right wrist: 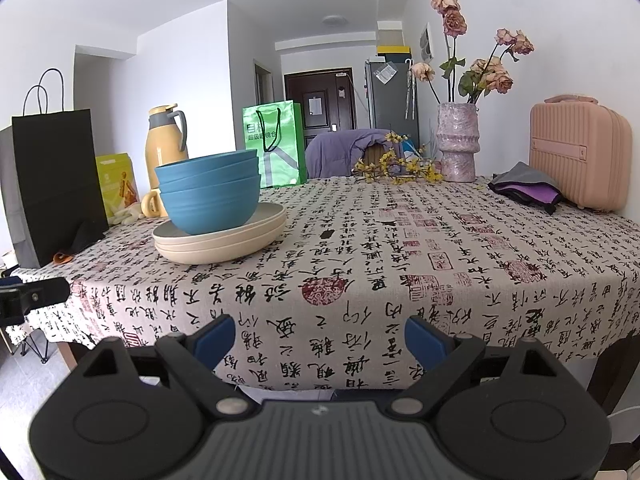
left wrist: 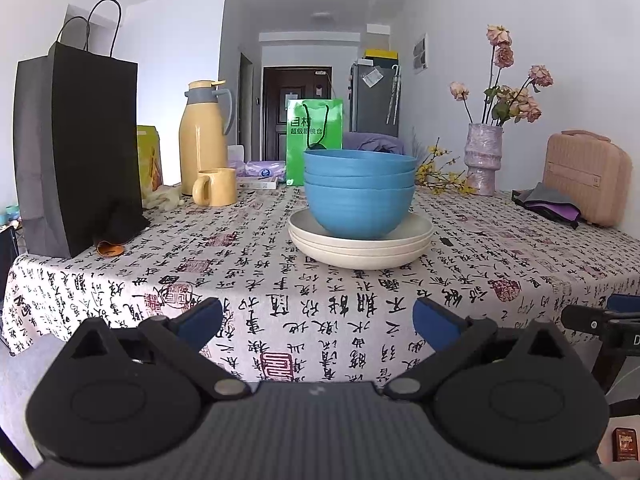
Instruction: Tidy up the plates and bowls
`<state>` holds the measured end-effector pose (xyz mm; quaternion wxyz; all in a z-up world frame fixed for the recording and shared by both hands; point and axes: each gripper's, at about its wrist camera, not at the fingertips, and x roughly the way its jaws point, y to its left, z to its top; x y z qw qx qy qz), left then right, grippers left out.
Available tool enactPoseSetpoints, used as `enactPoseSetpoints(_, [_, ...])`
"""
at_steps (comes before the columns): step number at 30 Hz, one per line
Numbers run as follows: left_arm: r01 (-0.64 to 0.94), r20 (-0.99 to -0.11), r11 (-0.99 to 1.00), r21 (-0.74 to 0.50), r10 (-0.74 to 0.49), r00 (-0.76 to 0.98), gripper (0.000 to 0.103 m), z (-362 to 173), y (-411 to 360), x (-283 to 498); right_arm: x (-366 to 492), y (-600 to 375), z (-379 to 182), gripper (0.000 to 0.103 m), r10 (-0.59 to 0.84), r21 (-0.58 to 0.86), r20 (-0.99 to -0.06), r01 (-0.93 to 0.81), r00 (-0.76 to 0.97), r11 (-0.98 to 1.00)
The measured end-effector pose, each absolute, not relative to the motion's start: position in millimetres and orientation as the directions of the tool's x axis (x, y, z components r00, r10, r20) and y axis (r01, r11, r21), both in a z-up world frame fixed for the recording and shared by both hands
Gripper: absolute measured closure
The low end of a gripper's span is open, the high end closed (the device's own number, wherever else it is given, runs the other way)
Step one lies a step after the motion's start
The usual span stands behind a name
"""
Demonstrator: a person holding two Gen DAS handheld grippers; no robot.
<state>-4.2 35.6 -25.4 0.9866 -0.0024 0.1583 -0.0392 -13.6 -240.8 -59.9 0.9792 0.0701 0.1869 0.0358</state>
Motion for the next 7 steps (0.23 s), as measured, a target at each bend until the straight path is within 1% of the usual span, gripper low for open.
enactPoseSetpoints(7, [0.075, -0.307, 0.997, -0.011, -0.075, 0.949, 0.0, -24.9, 36.0, -4.4, -13.9, -241.0, -60.2, 0.011, 0.092, 0.152, -0.355, -0.04, 0.931, 0.988])
